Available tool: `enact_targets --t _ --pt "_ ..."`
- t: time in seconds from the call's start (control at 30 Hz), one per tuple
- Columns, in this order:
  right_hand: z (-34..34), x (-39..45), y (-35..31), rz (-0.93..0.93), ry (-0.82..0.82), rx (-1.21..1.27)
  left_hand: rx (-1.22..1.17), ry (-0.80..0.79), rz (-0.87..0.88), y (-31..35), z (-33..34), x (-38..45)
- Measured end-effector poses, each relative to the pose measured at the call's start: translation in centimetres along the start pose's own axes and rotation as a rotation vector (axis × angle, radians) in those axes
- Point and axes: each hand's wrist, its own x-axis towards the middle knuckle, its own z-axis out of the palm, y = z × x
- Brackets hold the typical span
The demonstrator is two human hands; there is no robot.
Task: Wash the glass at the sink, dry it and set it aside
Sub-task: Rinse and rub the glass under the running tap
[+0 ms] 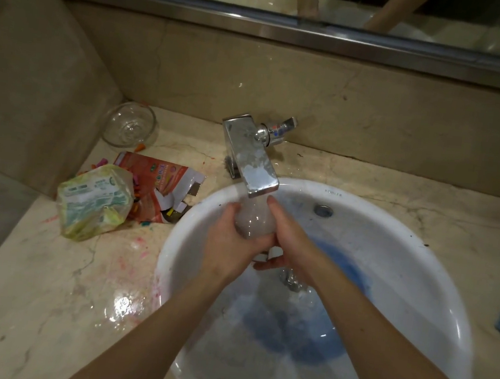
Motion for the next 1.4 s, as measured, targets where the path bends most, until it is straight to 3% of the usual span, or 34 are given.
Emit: enact_targets --t 0.4,0.67,0.8,1.1,1.4 --pt "-1.3 -0.1 0.5 -0.196 0.144 -0.307 -0.162 -0.088 -0.192 -0.5 0.3 -0.5" --pt "-1.9 0.0 -1.2 -0.420 0.332 -0.207 -0.169 -0.109 -0.279 0.2 0.2 -1.3" --pt "-1.8 -0.9 -3.5 -0.526 0.322 -0.119 -0.226 -0.190 -0.275 0.5 -0.2 -1.8" --pt "-0.5 -2.2 -7.2 -0.598 0.215 -0.128 -0.071 -0.343 0.032 0.1 -0.9 -3.1" --pt "-0.4 -2.0 -8.5 -0.540 0.157 -0.087 -0.020 -0.216 0.198 -0.9 -1.3 -3.0"
